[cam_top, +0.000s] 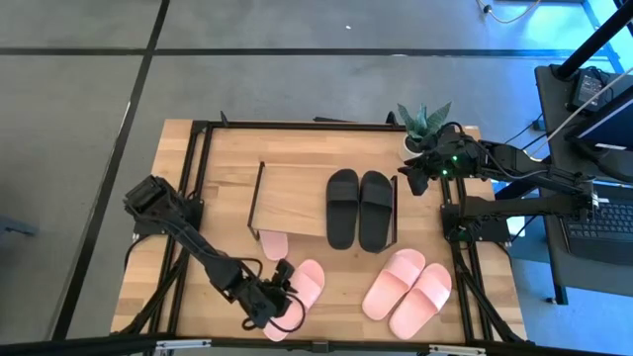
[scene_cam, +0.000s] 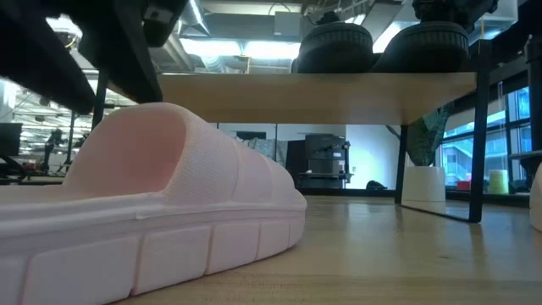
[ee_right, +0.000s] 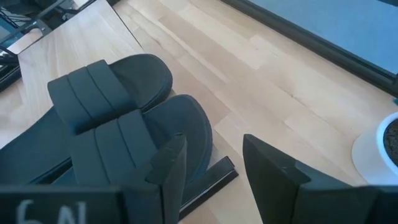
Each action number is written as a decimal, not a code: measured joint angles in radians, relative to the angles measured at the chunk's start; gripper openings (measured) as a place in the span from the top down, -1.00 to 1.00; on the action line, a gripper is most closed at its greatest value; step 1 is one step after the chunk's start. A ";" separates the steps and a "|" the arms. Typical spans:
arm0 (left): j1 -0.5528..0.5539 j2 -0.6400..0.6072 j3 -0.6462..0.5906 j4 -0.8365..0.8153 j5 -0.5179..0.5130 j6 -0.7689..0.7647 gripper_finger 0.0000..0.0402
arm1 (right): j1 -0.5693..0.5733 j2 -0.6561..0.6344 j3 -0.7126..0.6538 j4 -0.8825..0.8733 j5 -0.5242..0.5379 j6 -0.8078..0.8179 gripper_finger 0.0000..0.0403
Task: Pick and place slides into the shelf
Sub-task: Put the left pink slides under the shelf
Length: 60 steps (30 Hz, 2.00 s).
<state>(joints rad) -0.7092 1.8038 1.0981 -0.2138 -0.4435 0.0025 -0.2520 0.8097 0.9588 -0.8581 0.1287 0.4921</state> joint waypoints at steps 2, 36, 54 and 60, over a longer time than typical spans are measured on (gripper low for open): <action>0.002 0.016 0.000 0.003 -0.020 0.000 0.30 | 0.000 0.000 0.000 0.000 0.000 -0.005 0.21; 0.093 0.061 0.001 0.056 -0.070 -0.061 0.94 | 0.000 0.000 0.000 -0.042 -0.210 -0.211 0.21; 0.174 0.054 0.114 -0.106 -0.339 -0.318 0.99 | 0.000 0.000 0.000 -0.029 -0.209 -0.212 0.21; 0.190 0.054 0.137 -0.240 -0.333 -0.369 0.99 | 0.000 0.000 0.000 -0.029 -0.208 -0.212 0.21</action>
<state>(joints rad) -0.5197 1.8576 1.2354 -0.4538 -0.7764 -0.3668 -0.2523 0.8093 0.9588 -0.8871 -0.0796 0.2804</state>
